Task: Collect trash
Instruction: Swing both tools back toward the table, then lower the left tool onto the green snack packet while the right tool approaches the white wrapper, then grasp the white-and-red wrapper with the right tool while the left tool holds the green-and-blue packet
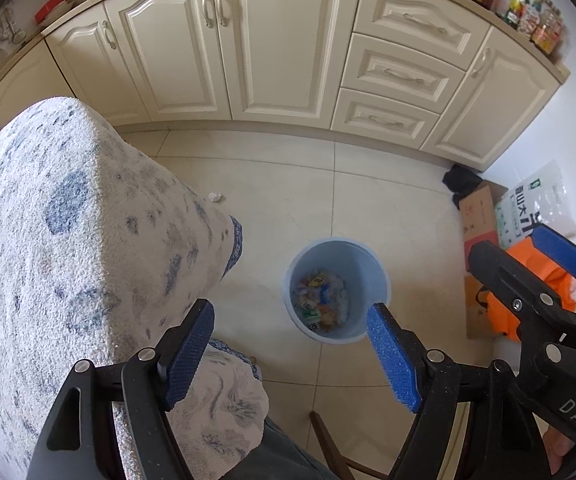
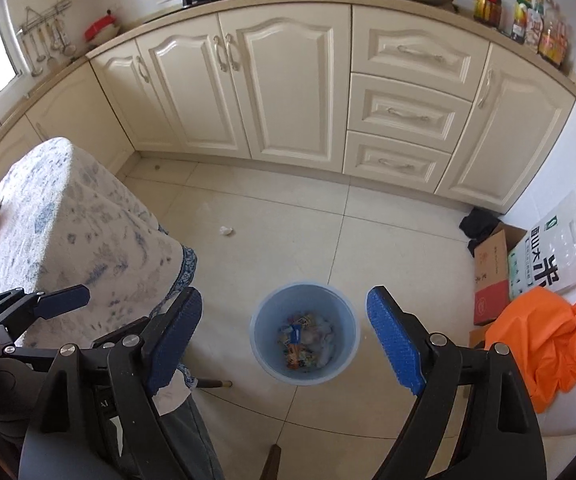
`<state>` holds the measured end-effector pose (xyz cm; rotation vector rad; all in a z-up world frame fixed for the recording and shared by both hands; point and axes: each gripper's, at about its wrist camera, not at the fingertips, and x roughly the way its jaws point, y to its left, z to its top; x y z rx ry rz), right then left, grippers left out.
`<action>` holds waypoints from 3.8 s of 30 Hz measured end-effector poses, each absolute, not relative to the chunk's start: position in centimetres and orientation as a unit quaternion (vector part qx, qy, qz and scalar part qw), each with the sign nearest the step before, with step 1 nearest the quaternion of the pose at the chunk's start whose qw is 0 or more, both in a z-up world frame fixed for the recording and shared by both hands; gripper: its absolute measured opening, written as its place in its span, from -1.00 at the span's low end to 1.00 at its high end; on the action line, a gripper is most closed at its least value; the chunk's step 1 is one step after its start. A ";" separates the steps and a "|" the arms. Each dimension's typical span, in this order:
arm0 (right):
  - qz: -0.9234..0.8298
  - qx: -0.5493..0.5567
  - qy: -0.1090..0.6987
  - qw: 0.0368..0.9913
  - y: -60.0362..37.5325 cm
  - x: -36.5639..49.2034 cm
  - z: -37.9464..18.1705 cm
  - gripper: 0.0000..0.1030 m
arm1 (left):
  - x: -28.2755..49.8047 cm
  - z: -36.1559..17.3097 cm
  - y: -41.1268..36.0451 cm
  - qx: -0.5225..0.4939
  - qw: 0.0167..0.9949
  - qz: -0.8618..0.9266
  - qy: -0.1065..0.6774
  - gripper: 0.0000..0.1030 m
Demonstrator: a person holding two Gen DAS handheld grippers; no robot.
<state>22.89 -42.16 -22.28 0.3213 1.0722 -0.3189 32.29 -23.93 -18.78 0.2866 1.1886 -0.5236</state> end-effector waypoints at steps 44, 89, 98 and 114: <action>-0.114 0.106 0.425 0.892 -32.5 20.5 -10.5 0.99 | 19.0 -3.7 -6.0 0.065 0.898 -0.131 0.416 0.80; 0.081 0.069 0.533 0.839 -8.3 46.9 -19.5 0.99 | 40.2 -14.4 17.2 -0.085 0.873 -0.045 0.478 -0.08; 0.083 0.010 0.494 0.865 -6.3 46.4 -19.8 0.97 | 39.7 -14.0 19.5 -0.104 0.890 -0.027 0.444 -0.55; 0.128 -0.035 0.502 0.855 -4.0 45.8 -21.7 -0.37 | 38.1 -14.1 17.6 -0.067 0.902 0.002 0.426 -0.55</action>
